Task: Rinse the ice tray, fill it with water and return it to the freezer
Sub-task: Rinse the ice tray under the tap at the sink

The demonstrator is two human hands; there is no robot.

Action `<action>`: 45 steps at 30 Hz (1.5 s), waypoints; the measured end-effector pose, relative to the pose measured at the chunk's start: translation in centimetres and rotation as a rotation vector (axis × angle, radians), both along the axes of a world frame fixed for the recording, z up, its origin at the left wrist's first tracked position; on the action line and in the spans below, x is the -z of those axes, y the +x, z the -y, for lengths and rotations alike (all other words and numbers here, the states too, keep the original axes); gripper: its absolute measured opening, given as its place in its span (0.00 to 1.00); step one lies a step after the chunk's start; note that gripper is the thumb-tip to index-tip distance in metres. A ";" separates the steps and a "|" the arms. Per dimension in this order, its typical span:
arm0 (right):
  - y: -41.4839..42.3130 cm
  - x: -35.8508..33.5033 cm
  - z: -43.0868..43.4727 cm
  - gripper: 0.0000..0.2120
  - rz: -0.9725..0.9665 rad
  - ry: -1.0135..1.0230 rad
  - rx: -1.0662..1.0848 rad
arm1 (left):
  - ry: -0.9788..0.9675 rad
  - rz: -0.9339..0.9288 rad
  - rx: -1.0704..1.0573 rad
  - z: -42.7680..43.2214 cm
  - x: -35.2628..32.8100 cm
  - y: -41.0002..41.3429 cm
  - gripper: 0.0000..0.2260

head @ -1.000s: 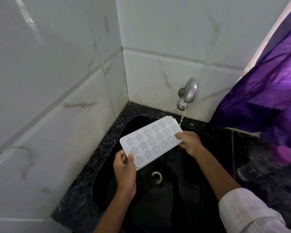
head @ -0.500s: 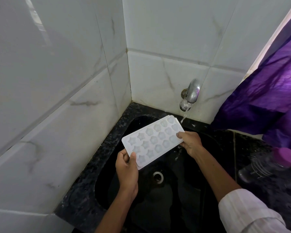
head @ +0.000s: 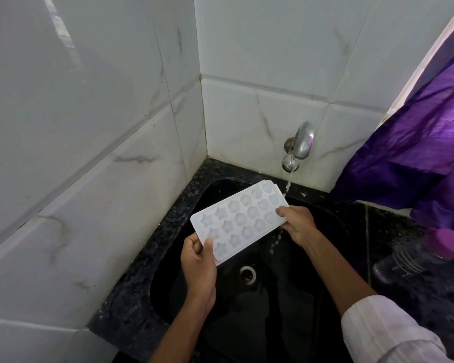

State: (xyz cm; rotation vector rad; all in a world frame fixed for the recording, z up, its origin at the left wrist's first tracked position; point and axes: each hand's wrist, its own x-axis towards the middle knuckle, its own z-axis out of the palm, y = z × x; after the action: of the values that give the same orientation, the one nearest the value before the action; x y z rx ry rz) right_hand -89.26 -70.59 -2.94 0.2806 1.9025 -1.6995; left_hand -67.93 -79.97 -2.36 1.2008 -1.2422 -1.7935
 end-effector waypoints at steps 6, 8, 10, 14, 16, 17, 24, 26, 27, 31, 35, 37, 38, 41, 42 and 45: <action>0.5 0.0 0.2 0.03 -0.003 -0.059 0.029 | -0.029 0.026 0.008 0.0 0.2 0.3 0.05; 0.6 0.2 0.2 0.04 0.046 -0.096 0.014 | -0.138 0.061 0.031 -0.1 0.0 0.5 0.05; 0.6 0.7 0.3 0.05 0.106 -0.131 -0.007 | -0.361 0.104 0.063 -0.1 -0.5 0.9 0.06; 0.7 2.5 0.1 0.07 0.149 -0.021 -0.052 | -0.915 0.181 0.281 0.9 -0.3 2.0 0.11; 0.8 3.3 -0.4 0.07 0.168 0.006 -0.059 | -1.189 0.215 0.430 1.8 0.8 2.7 0.15; 0.8 3.7 -0.7 0.07 0.179 0.011 -0.061 | -1.379 0.257 0.501 2.5 1.6 3.0 0.16; 1.0 5.1 -2.7 0.05 0.217 0.058 -0.048 | -1.743 0.411 0.715 4.9 5.1 4.9 0.16; 0.9 5.1 -3.0 0.06 0.171 0.046 -0.012 | -1.407 0.427 0.628 4.1 4.0 4.7 0.18; 0.7 5.1 -3.1 0.08 0.132 0.041 0.015 | -1.195 0.437 0.567 3.7 3.0 4.1 0.17; -0.1 3.6 -3.3 0.13 -0.063 0.037 0.076 | -0.655 0.350 0.257 2.7 1.2 0.7 0.06; -1.4 1.5 -3.6 0.04 -0.194 0.060 0.013 | -0.231 0.252 0.220 2.2 1.8 -2.2 0.06; -2.1 0.9 -3.8 0.09 -0.199 0.103 -0.053 | -0.104 0.233 0.228 1.8 2.4 -3.2 0.07; -2.4 0.8 -3.9 0.12 -0.189 0.128 -0.081 | -0.066 0.230 0.226 1.6 2.6 -3.5 0.07; -3.1 0.6 -4.4 0.22 -0.172 0.168 -0.133 | 0.008 0.214 0.205 1.1 2.9 -4.0 0.08; -3.2 0.5 -4.6 0.22 -0.181 0.174 -0.153 | 0.026 0.211 0.199 1.0 2.9 -4.1 0.08; -3.5 0.5 -4.5 0.17 -0.256 0.230 -0.221 | 0.060 0.199 0.184 1.0 2.7 -4.0 0.08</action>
State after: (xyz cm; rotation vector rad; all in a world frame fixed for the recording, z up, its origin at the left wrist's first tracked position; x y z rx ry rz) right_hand -92.73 -66.05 -3.47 -0.0644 2.2285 -1.4272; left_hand -71.96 -80.94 -5.09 1.3638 -1.4622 -1.8907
